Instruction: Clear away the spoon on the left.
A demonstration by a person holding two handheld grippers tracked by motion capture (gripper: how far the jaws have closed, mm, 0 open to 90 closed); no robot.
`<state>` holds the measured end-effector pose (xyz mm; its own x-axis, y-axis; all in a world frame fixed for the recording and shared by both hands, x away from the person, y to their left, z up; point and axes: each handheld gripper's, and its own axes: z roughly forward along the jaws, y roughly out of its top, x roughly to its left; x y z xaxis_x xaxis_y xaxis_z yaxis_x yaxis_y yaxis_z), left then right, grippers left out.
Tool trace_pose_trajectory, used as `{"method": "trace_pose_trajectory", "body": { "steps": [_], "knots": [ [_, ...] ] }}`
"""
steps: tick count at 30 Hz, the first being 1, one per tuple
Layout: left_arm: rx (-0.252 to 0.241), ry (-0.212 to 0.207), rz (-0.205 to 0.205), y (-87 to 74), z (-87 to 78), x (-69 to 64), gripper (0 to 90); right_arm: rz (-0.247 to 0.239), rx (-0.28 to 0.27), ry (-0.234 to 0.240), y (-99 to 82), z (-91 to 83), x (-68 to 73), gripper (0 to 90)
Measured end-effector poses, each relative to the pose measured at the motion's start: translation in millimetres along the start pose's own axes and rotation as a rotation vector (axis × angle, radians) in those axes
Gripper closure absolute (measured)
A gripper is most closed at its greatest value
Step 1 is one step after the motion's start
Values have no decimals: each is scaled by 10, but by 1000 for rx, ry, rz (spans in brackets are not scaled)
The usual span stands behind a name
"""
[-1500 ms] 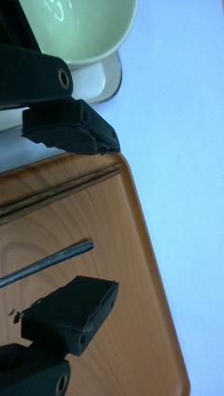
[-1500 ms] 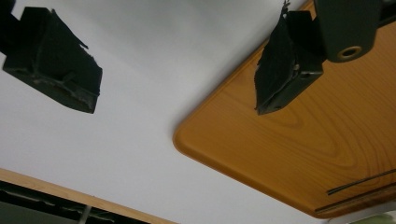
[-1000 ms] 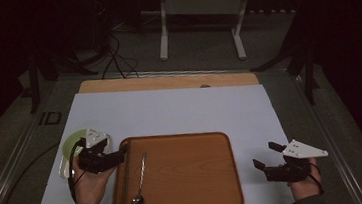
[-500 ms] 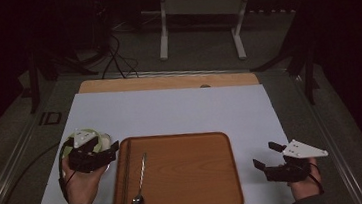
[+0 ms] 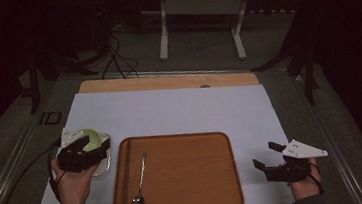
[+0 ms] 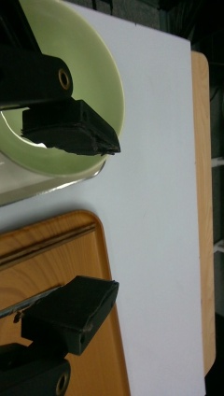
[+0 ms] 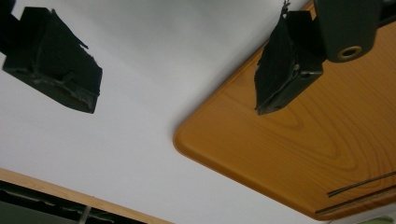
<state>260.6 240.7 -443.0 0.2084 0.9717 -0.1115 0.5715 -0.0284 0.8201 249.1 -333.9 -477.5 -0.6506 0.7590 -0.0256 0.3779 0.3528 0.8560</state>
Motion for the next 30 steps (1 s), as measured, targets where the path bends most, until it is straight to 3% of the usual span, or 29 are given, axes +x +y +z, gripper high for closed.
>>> {"method": "trace_pose_trajectory", "body": {
  "steps": [15,30],
  "knots": [
    [-50,61,-82,-11,-225,347,292,-9,-1,-12,0,-18,-27,145],
    [-45,72,-100,-44,-256,431,295,-37,-15,1,2,-49,-65,145]
  ]
}}
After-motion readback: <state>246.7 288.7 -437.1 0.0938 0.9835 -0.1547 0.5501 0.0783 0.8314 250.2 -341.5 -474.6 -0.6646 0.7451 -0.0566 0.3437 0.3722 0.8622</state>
